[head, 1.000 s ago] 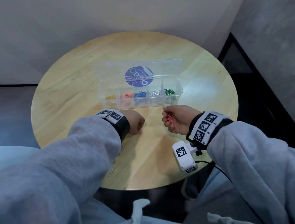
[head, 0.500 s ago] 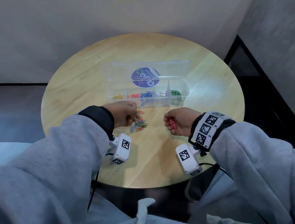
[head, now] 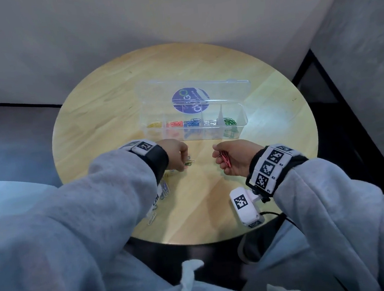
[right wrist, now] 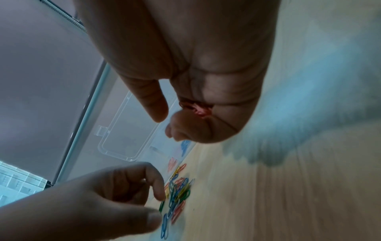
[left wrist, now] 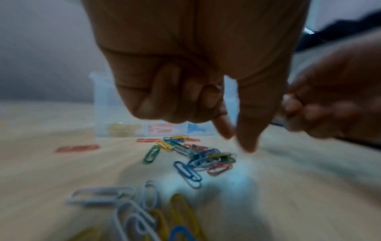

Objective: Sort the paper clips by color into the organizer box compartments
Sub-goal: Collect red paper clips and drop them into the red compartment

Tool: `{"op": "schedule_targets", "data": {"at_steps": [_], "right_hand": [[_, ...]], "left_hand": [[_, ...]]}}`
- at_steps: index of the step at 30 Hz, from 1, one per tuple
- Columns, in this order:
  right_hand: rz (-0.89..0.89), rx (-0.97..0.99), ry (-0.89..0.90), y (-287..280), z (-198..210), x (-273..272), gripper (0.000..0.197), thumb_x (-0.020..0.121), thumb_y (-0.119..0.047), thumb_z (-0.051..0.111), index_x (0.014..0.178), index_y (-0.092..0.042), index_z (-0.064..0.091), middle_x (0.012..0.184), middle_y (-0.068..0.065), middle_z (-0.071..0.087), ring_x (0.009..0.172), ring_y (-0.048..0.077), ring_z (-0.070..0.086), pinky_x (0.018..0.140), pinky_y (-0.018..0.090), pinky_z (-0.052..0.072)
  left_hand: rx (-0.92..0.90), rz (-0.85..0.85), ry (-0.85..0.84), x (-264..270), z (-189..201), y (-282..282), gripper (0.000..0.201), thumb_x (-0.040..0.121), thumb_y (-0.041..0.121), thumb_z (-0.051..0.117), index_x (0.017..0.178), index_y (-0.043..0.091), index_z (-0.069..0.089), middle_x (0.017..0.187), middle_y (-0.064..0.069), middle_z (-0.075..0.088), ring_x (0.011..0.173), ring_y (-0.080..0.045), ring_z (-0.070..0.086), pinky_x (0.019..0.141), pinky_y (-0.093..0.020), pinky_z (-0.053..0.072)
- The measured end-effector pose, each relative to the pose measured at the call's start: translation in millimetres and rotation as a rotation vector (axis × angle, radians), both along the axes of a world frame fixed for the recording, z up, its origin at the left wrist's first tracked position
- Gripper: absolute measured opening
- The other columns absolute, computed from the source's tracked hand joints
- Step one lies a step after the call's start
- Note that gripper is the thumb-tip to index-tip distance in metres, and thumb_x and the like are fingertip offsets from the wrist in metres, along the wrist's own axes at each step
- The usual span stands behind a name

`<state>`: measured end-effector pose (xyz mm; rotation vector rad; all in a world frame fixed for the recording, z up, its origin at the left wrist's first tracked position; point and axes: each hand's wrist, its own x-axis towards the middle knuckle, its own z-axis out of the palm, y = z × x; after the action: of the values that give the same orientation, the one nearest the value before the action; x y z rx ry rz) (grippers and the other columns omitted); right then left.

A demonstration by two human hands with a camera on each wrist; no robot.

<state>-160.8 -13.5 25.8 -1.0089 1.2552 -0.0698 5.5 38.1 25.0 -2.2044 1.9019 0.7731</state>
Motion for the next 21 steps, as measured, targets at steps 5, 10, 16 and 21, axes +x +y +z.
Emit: {"op": "schedule_targets", "data": {"at_steps": [5, 10, 16, 21], "right_hand": [[0.003, -0.008, 0.002, -1.1, -0.5, -0.5, 0.031, 0.099, -0.027, 0.041, 0.071, -0.014, 0.045, 0.062, -0.001, 0.037, 0.052, 0.010, 0.032, 0.048, 0.017, 0.028], [0.008, -0.009, -0.001, -1.9, -1.6, -2.3, 0.032, 0.099, -0.027, 0.040, 0.070, -0.015, 0.044, 0.062, -0.001, 0.037, 0.052, 0.010, 0.033, 0.046, 0.017, 0.029], [0.000, -0.015, -0.002, -2.0, -1.7, -3.2, 0.031, 0.099, -0.027, 0.040, 0.070, -0.014, 0.044, 0.062, 0.000, 0.037, 0.052, 0.010, 0.033, 0.048, 0.017, 0.029], [0.005, -0.021, 0.001, -1.3, -1.1, -0.9, 0.032, 0.099, -0.027, 0.041, 0.070, -0.014, 0.044, 0.062, 0.000, 0.037, 0.052, 0.010, 0.033, 0.047, 0.017, 0.029]], "left_hand": [[0.016, -0.128, -0.223, -5.9, -8.5, -6.4, 0.010, 0.088, 0.020, 0.057, 0.097, 0.023, 0.061, 0.108, -0.004, 0.063, 0.084, -0.019, 0.045, 0.068, -0.023, 0.032], [-0.004, -0.166, -0.254, -5.2, -15.6, -8.0, 0.009, 0.087, 0.016, 0.058, 0.086, 0.023, 0.052, 0.087, 0.000, 0.051, 0.080, -0.022, 0.047, 0.051, -0.023, 0.027], [-0.008, -0.204, -0.251, -5.5, -18.6, -8.1, 0.008, 0.085, 0.013, 0.058, 0.089, 0.020, 0.059, 0.104, -0.004, 0.061, 0.084, -0.023, 0.050, 0.064, -0.026, 0.034], [0.068, -0.174, -0.269, -7.9, -16.0, -9.8, 0.021, 0.090, 0.020, 0.058, 0.108, 0.016, 0.067, 0.118, -0.003, 0.062, 0.095, -0.024, 0.056, 0.070, -0.024, 0.034]]}}
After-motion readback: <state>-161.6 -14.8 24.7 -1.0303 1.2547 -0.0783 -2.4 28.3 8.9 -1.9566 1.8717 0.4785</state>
